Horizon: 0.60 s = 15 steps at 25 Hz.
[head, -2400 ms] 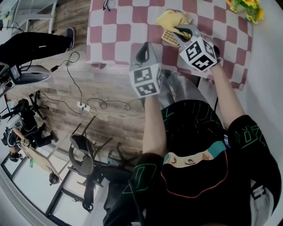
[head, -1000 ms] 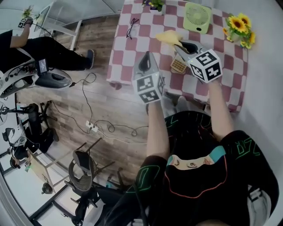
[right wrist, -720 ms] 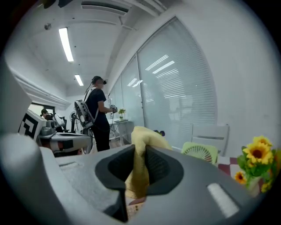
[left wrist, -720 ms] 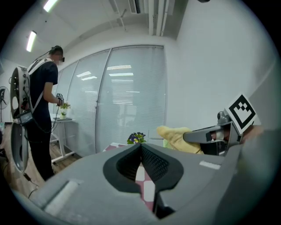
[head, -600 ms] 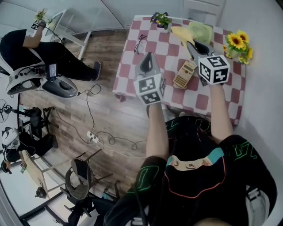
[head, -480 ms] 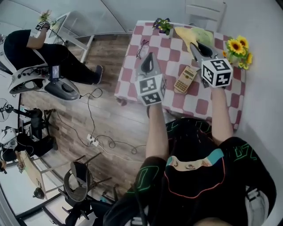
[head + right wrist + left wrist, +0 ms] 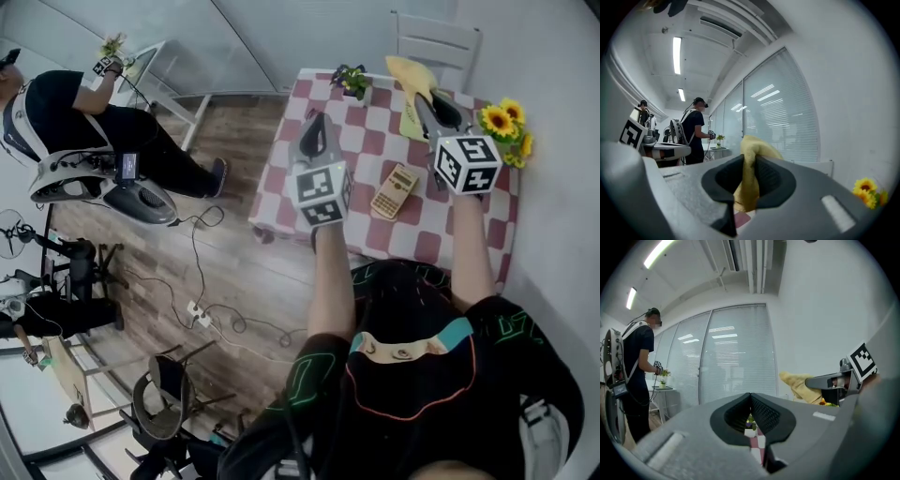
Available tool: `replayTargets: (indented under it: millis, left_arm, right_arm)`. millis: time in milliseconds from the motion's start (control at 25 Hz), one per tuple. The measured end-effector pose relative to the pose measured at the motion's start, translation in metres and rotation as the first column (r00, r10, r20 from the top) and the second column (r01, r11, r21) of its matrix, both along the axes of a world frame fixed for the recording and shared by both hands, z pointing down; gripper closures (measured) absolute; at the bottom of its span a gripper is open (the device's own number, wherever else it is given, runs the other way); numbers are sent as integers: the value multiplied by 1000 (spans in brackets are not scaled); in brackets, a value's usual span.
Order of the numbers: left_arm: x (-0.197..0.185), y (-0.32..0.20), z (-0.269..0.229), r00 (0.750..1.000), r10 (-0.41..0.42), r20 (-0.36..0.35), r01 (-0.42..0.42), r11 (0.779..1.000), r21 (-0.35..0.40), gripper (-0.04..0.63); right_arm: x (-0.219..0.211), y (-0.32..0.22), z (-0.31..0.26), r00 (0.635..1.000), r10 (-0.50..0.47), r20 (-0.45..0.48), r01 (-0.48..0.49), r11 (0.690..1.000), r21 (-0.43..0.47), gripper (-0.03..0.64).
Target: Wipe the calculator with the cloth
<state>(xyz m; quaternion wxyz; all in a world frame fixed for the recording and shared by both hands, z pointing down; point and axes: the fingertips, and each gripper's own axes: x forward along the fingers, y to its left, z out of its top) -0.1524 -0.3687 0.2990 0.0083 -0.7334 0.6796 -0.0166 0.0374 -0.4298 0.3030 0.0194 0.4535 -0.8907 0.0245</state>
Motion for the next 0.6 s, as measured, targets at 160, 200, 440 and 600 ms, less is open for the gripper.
replayTargets:
  millis: [160, 200, 440, 600]
  left_arm:
    - [5, 1, -5, 1000, 1, -4, -1, 1000, 6, 586]
    - [7, 1, -5, 1000, 2, -3, -2, 1000, 8, 585]
    - [11, 4, -2, 1000, 4, 11, -4, 1000, 4, 586]
    - [12, 9, -4, 1000, 2, 12, -2, 1000, 8, 585]
  right_arm:
    - [5, 0, -7, 1000, 9, -4, -9, 1000, 22, 551]
    - [5, 0, -8, 1000, 9, -5, -9, 1000, 27, 552]
    - [10, 2, -12, 1000, 13, -5, -13, 999, 43, 551]
    - [12, 5, -16, 1000, 9, -1, -9, 999, 50, 551]
